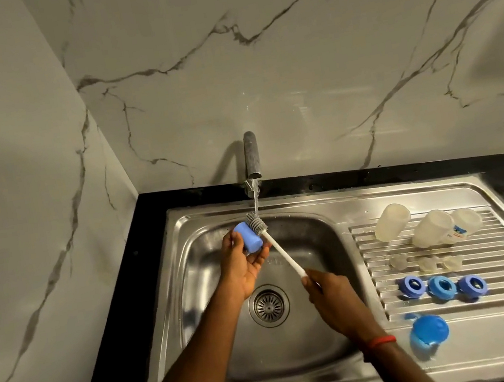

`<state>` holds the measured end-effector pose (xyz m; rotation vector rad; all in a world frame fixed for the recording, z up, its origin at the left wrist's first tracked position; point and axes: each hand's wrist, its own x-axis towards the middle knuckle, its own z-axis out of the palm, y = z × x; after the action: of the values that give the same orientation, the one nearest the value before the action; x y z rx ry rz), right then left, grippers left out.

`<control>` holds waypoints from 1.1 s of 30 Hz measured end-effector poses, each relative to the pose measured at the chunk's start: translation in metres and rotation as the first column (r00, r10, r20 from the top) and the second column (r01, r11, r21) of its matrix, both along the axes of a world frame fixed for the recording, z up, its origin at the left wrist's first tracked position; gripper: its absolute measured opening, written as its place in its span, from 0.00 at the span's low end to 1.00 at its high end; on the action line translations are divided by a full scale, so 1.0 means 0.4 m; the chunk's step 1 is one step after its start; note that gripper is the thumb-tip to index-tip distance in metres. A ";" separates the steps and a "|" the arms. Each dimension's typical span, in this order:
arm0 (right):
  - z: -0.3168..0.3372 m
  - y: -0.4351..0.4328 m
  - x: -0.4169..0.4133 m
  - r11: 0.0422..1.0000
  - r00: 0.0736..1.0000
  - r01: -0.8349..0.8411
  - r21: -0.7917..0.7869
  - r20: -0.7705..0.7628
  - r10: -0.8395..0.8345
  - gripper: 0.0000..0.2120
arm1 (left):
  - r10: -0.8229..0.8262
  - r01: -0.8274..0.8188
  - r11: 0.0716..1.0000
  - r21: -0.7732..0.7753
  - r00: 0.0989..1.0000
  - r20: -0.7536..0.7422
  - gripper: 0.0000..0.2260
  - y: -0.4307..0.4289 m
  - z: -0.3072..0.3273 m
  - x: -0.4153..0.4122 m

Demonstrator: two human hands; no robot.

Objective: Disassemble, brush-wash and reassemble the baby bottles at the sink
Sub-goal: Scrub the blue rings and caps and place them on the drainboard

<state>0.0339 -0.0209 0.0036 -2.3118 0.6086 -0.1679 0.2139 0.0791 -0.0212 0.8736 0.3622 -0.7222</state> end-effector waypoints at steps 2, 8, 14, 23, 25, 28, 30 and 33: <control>-0.005 0.014 0.001 1.000 0.999 -0.018 0.005 0.039 0.018 0.08 | 0.019 -0.022 0.996 0.089 0.999 0.035 0.15 0.002 0.003 0.000; 0.017 -0.028 -0.051 0.986 0.986 -0.165 -0.028 0.015 0.165 0.08 | 0.076 -0.100 0.972 0.213 0.990 0.118 0.10 0.020 -0.010 0.019; -0.013 -0.028 -0.014 0.986 0.982 -0.120 -0.114 0.135 0.135 0.08 | 0.089 -0.124 0.972 0.198 0.980 0.176 0.07 -0.018 0.024 -0.009; -0.023 -0.051 0.009 0.937 0.979 -0.087 -0.338 0.143 0.143 0.14 | 0.118 -0.141 0.961 0.238 0.987 0.109 0.04 -0.025 0.047 -0.005; -0.028 -0.049 -0.009 0.937 0.977 -0.097 -0.336 0.145 0.154 0.14 | 0.157 -0.170 0.958 0.229 0.985 0.074 0.06 -0.020 0.047 0.017; -0.030 -0.051 -0.054 0.951 0.981 -0.122 -0.283 0.109 0.158 0.14 | 0.186 -0.188 0.944 0.272 0.982 0.033 0.06 -0.015 0.046 0.028; -0.031 -0.054 -0.030 0.944 0.976 -0.115 -0.308 0.142 0.165 0.13 | 0.131 -0.143 0.951 0.274 0.990 0.060 0.09 -0.021 0.067 0.002; -0.016 -0.034 0.026 0.920 0.978 -0.109 -0.377 0.125 0.167 0.12 | 0.137 -0.152 0.964 0.219 0.987 0.084 0.20 -0.030 0.103 -0.025</control>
<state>0.0444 -0.0346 -0.0026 -2.6619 0.3539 -0.4228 0.2039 0.0673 0.0202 1.0712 0.4484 -0.5211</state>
